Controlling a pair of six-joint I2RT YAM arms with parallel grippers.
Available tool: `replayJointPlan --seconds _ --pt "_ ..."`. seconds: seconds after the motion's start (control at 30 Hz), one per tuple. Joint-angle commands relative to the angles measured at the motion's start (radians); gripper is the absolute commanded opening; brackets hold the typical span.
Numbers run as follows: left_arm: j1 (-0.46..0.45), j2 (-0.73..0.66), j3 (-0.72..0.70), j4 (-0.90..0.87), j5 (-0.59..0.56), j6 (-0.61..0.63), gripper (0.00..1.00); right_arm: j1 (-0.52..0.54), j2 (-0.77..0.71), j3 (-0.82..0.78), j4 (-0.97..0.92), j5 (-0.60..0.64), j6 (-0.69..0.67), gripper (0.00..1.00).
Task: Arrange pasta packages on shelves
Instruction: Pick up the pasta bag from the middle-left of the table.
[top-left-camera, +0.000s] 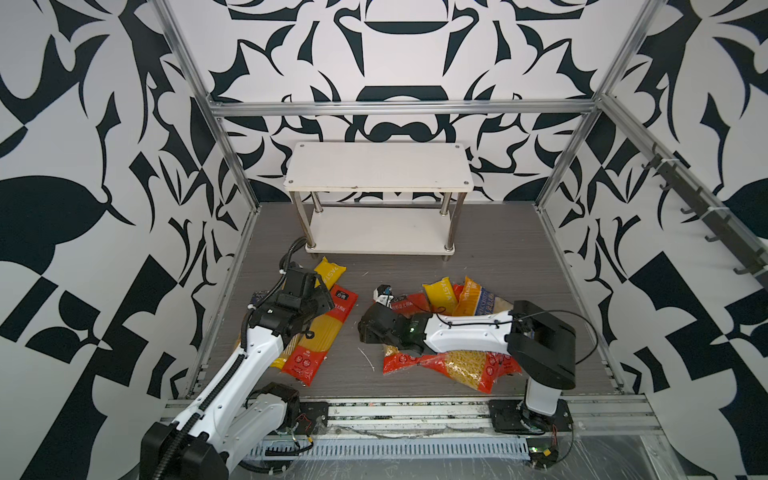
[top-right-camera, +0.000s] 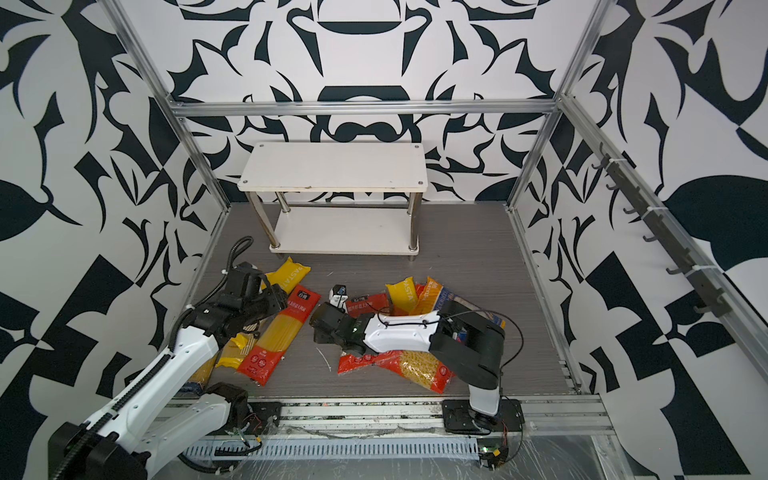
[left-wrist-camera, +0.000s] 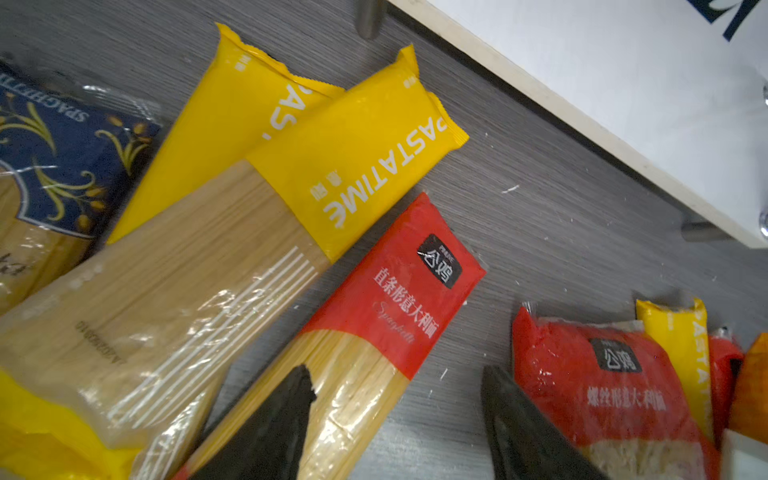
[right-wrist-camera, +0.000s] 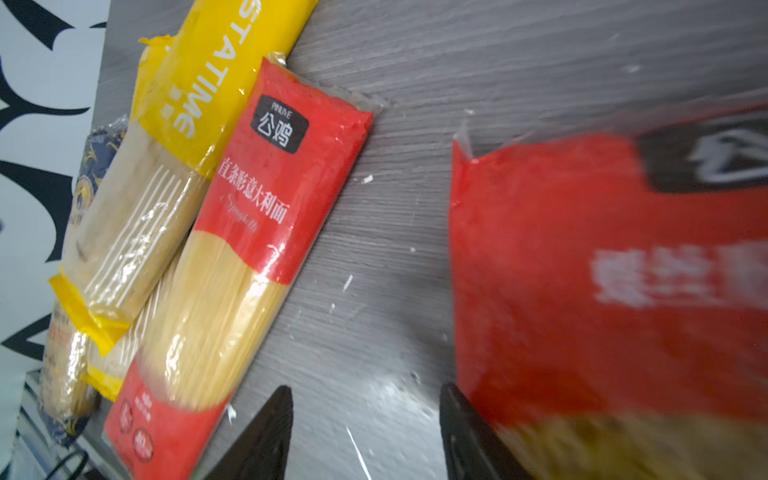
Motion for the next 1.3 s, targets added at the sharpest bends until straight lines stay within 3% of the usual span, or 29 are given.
replayJointPlan --seconds 0.0,0.43,0.63,0.7,0.83,1.0,1.1,1.27 --pt "0.054 -0.013 0.023 0.001 0.093 0.009 0.69 0.005 0.044 0.075 0.089 -0.022 0.122 0.61" --pt "0.078 -0.025 0.057 -0.007 0.132 0.006 0.69 0.005 0.265 0.224 0.154 -0.081 0.346 0.63" --pt "0.080 -0.025 0.078 -0.006 0.138 0.003 0.68 0.012 0.329 0.261 0.192 -0.067 0.434 0.52" --pt "0.080 -0.025 0.083 -0.005 0.139 0.002 0.68 0.015 0.339 0.280 0.197 -0.063 0.434 0.44" --pt "0.080 -0.032 0.093 -0.016 0.144 0.003 0.67 0.016 0.331 0.285 0.233 -0.057 0.366 0.22" --pt "0.081 -0.055 0.097 -0.027 0.146 0.003 0.67 0.017 0.241 0.253 0.218 0.033 0.199 0.06" --pt "0.081 -0.056 0.108 -0.027 0.161 0.000 0.67 0.018 0.182 0.228 0.218 0.054 0.092 0.00" --pt "0.081 -0.056 0.133 -0.020 0.219 -0.020 0.67 0.004 0.057 0.191 0.167 0.025 -0.121 0.00"
